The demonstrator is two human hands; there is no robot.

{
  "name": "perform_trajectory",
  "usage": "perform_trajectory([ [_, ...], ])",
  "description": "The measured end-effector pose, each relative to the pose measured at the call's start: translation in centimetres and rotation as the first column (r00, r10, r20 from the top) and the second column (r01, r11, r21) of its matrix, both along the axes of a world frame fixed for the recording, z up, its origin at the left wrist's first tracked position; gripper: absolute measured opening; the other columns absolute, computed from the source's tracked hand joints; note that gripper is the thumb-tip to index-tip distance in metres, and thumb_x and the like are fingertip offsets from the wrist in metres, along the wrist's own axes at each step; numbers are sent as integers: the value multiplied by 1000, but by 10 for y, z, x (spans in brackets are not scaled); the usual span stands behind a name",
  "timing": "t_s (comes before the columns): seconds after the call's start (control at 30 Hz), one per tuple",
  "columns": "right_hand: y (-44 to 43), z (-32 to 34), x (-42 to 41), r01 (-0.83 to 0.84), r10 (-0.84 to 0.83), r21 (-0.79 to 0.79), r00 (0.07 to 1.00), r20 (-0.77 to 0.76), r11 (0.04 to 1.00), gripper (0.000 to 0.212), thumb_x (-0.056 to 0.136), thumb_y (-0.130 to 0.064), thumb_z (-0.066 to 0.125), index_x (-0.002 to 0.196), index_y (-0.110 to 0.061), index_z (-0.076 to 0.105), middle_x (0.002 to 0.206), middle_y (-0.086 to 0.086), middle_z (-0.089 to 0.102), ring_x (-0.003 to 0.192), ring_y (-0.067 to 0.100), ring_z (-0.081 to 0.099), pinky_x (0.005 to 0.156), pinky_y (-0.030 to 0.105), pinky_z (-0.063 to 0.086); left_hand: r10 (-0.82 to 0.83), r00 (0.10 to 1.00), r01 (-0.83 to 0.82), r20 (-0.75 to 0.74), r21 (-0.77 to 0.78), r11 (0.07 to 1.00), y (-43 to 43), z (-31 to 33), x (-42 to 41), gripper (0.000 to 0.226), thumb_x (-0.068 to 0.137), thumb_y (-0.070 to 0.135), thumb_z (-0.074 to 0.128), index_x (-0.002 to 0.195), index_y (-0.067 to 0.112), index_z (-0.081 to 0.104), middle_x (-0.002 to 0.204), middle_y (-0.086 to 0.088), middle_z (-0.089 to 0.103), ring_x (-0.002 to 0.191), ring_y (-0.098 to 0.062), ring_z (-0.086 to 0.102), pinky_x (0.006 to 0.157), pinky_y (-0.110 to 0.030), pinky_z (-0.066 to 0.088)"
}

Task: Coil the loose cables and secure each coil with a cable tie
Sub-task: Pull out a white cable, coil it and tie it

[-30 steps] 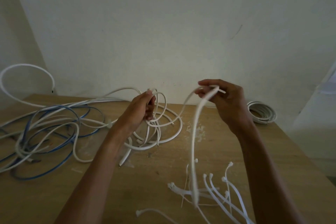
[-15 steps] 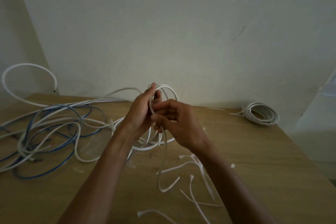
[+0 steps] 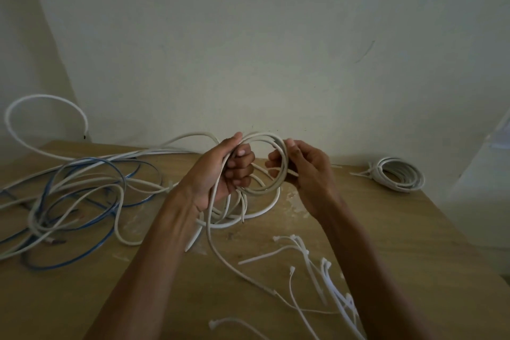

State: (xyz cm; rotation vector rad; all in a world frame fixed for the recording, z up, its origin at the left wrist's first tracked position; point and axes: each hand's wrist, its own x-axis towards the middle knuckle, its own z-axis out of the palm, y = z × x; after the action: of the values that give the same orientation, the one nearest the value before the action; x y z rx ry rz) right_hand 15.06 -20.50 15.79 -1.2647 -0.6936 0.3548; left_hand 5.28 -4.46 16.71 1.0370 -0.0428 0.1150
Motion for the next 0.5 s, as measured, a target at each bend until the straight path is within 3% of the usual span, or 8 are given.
perform_trajectory([
  [0.07,-3,3,4,-69,73,54,994,-82,996,28,101,-26,54,103,-2,69,83,12,68,78,23,67,70,32,55,16,1000,-16,1,73,997,2,1,-3,39,104,39,39,71,19,44,60,6,21,51,-9,14,48,-21,25],
  [0.17,-12,9,7,-291,313,125,923,-226,949,36,95,-25,56,119,-2,67,81,9,60,74,18,59,69,28,53,39,999,-40,9,159,987,-1,2,-5,40,104,39,39,70,19,42,61,6,18,51,-10,13,47,-21,25],
  [0.27,-13,11,8,-375,385,92,871,-307,922,28,93,-22,55,112,-7,69,82,11,57,71,19,58,68,29,52,31,999,-33,14,156,987,-2,3,-6,39,103,38,40,68,19,41,62,5,13,50,-10,10,46,-22,21],
  [0.4,-6,5,5,-267,294,124,885,-362,956,29,87,-22,63,111,-7,68,77,11,58,70,23,55,63,30,54,95,995,-94,7,185,978,-5,4,-5,42,103,41,41,68,18,44,59,7,15,46,-7,14,45,-22,19],
  [0.5,3,-2,-2,30,-16,109,992,-128,994,24,89,-24,67,107,-8,72,77,8,63,69,23,57,63,31,54,261,965,-255,7,253,933,-13,5,0,46,107,41,36,69,16,46,53,8,20,44,-8,16,48,-26,14],
])
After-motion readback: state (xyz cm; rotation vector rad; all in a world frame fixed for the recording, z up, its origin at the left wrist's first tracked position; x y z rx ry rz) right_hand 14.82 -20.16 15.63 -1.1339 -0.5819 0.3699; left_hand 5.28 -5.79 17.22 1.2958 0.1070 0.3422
